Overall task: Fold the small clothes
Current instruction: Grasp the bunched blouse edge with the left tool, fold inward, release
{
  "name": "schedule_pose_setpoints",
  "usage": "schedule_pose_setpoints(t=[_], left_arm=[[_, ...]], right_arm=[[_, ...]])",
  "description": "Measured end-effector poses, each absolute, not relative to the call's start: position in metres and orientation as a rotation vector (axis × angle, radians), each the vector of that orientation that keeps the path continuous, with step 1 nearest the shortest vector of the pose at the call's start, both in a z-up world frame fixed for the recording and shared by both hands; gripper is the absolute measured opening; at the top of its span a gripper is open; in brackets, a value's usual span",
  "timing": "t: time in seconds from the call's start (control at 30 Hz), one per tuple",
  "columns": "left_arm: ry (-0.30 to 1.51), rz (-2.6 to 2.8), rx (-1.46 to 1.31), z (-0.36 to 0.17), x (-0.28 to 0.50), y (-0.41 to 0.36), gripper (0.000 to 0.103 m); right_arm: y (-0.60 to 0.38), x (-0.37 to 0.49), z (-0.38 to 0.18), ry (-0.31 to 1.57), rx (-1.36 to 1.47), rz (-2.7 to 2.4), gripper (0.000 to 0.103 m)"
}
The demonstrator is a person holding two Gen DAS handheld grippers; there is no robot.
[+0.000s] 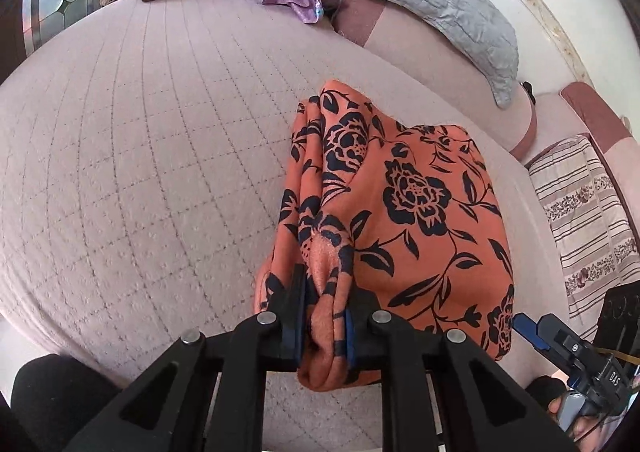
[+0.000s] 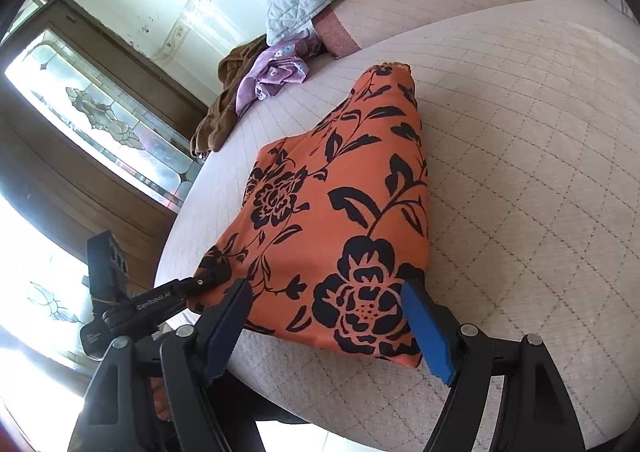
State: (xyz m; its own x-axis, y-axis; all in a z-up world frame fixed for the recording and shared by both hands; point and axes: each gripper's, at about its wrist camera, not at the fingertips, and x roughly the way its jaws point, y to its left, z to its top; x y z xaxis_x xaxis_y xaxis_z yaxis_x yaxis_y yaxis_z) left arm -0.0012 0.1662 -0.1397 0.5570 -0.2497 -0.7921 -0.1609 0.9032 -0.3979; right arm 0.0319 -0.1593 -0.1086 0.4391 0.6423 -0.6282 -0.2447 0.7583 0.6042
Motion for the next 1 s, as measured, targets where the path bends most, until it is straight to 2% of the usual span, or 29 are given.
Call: schedule_pose_setpoints(t=[0.1,0.27,0.37,0.6,0.7,0.8,0.87,0.9,1.0], left_arm=[[1.02,-0.036,-0.519,-0.154,0.002,0.169,0.015],[0.962,-0.024,-0.441,-0.124,-0.004,0.162,0.012],[1.042,0.002,-0.472,-0.156,0.005,0.166,0.013],[1.031,0.008,-0.45,-0.158,-0.001,0.163,0.013],[1.047,0.0,-0.455,-0.148,-0.004,0.169,0.019],[0.975,-0.013,-0.443,-0.111,-0.018,0.177,0.023],[0.913,-0.02,-0.417,-0.088,-0.016,0.178,0.047],[0.894,-0.039,-0.401,-0.078,-0.008,0.177,0.05],[0.915,-0.111,-0.328,-0.076,0.034,0.164,0.05]], right_arm=[[-0.161,0.031,-0.111,0.972,0.475,0.582,0.08],[-0.165,0.028,-0.108,0.964,0.482,0.583,0.08],[-0.172,0.033,-0.11,0.964,0.531,0.592,0.08],[-0.184,0.052,-0.096,0.941,0.663,0.635,0.081],[-0.171,0.069,-0.097,0.967,0.707,0.726,0.082],[-0.154,0.079,-0.12,1.047,0.71,0.743,0.082],[-0.149,0.074,-0.129,1.06,0.717,0.752,0.082],[-0.148,0.071,-0.129,1.054,0.712,0.758,0.082],[-0.146,0.066,-0.131,1.057,0.695,0.763,0.082]])
